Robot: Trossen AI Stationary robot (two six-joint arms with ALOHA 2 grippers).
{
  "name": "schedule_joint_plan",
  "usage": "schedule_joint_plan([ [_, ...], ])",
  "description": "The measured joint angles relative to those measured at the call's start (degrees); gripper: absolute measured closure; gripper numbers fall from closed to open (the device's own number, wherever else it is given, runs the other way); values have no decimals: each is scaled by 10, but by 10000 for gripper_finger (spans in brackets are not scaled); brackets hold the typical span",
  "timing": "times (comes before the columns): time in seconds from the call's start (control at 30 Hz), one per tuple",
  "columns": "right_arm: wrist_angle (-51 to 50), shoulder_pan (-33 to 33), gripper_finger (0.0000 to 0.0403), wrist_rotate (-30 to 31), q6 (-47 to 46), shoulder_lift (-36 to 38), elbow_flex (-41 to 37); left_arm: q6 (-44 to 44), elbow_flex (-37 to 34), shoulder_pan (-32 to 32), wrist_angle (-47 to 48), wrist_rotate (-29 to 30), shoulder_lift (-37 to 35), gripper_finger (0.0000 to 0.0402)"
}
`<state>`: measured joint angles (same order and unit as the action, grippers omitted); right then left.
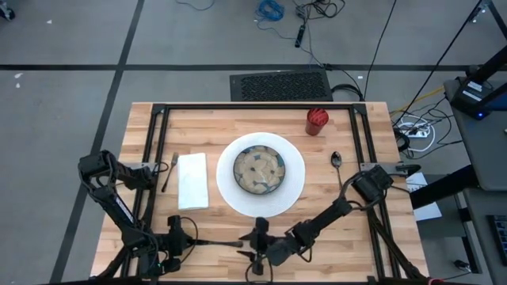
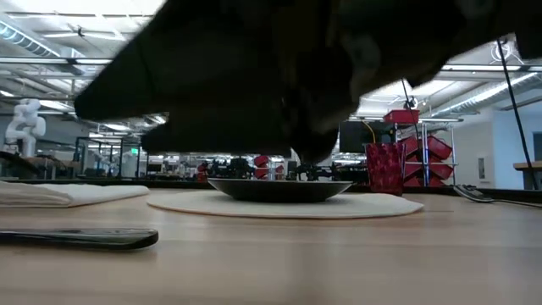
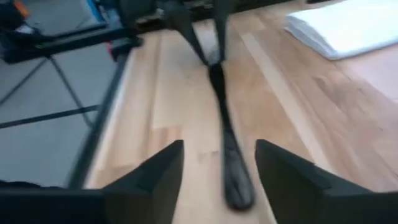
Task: Set table place
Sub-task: Put the black table knife beside the white table mat
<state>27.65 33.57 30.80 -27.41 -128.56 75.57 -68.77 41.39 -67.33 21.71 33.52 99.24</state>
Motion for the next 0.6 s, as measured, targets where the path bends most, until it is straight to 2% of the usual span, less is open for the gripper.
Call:
schedule_joint_plan([
  [0.17,11,-2,192,8,1,-26,0,0,0,0,0,0,0,299],
  [0.37,28,-1,209,8,35,-55,0,0,0,0,0,0,0,299],
  [0.6,45,-5,228,1,11,-68,0,0,0,0,0,0,0,299],
])
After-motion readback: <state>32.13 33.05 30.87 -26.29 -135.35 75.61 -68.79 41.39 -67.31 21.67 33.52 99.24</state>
